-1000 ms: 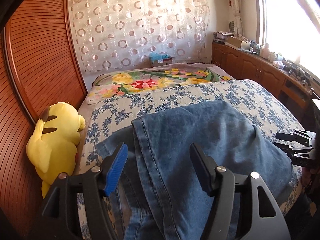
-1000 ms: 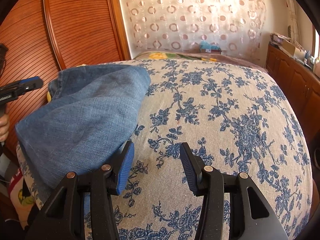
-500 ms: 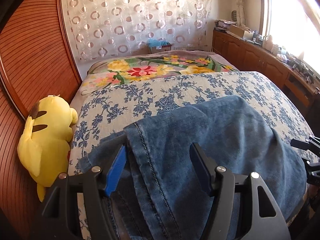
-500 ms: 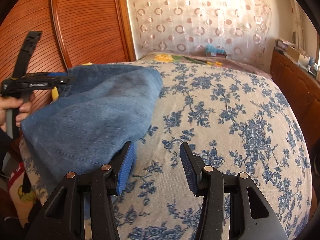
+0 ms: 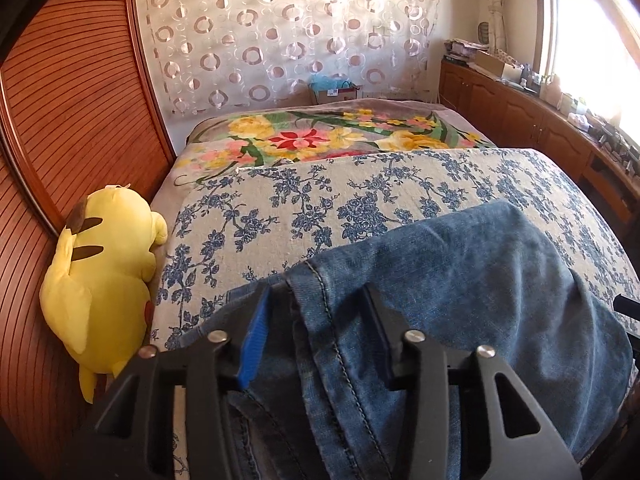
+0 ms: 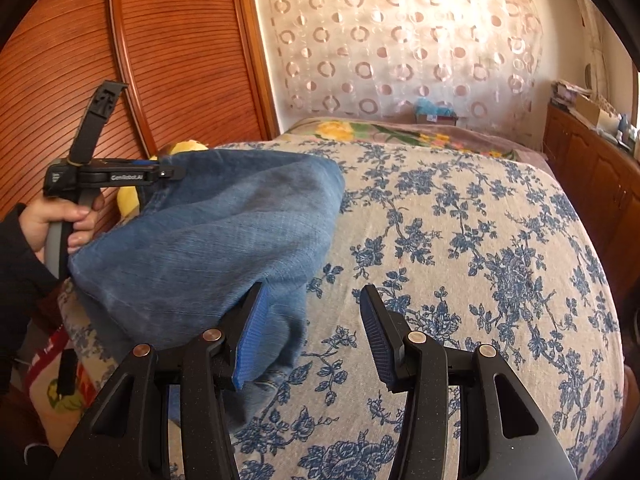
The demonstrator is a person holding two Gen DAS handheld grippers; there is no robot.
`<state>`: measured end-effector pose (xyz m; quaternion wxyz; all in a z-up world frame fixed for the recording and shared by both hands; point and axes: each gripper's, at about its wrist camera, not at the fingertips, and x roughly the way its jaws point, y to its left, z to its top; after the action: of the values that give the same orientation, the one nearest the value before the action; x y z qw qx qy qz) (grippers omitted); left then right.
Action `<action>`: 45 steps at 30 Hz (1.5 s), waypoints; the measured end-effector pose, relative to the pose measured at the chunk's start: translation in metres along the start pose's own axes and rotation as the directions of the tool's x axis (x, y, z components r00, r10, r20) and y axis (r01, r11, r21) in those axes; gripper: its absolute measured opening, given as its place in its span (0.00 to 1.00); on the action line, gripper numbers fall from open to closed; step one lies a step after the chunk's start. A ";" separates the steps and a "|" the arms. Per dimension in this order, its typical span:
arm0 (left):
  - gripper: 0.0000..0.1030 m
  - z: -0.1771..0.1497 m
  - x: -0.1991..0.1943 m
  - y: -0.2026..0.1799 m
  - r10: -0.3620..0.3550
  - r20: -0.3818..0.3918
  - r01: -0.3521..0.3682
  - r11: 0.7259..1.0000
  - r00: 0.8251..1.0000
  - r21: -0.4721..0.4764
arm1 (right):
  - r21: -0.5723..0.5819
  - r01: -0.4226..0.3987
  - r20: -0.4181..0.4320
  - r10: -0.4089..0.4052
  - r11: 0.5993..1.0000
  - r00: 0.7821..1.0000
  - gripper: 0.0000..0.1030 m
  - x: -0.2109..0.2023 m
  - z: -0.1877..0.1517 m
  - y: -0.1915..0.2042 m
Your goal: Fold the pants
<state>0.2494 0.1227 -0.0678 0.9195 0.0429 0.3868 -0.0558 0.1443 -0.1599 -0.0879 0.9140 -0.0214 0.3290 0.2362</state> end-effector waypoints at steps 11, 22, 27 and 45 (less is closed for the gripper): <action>0.13 -0.003 -0.045 -0.002 -0.023 0.092 0.024 1.000 0.995 -0.011 | -0.007 0.002 0.005 -0.002 1.000 1.000 0.47 -0.004 -0.002 0.002; 0.13 0.016 -0.077 0.035 0.107 0.144 -0.100 0.994 0.984 -0.055 | -0.059 -0.023 0.059 0.026 0.998 0.998 0.48 -0.017 0.006 0.020; 0.14 0.007 -0.063 0.045 0.121 0.103 -0.116 0.992 0.987 -0.057 | -0.091 -0.050 0.032 0.053 0.995 0.998 0.48 -0.010 0.003 0.030; 0.15 -0.016 -0.026 0.032 0.116 0.026 -0.115 0.992 0.993 -0.050 | -0.084 -0.094 -0.081 0.087 0.992 0.993 0.41 -0.023 -0.028 0.017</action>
<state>0.2243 0.1584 -0.0586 0.9274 0.0423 0.3716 0.0062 0.1050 -0.1602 -0.0932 0.8871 -0.0557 0.3541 0.2907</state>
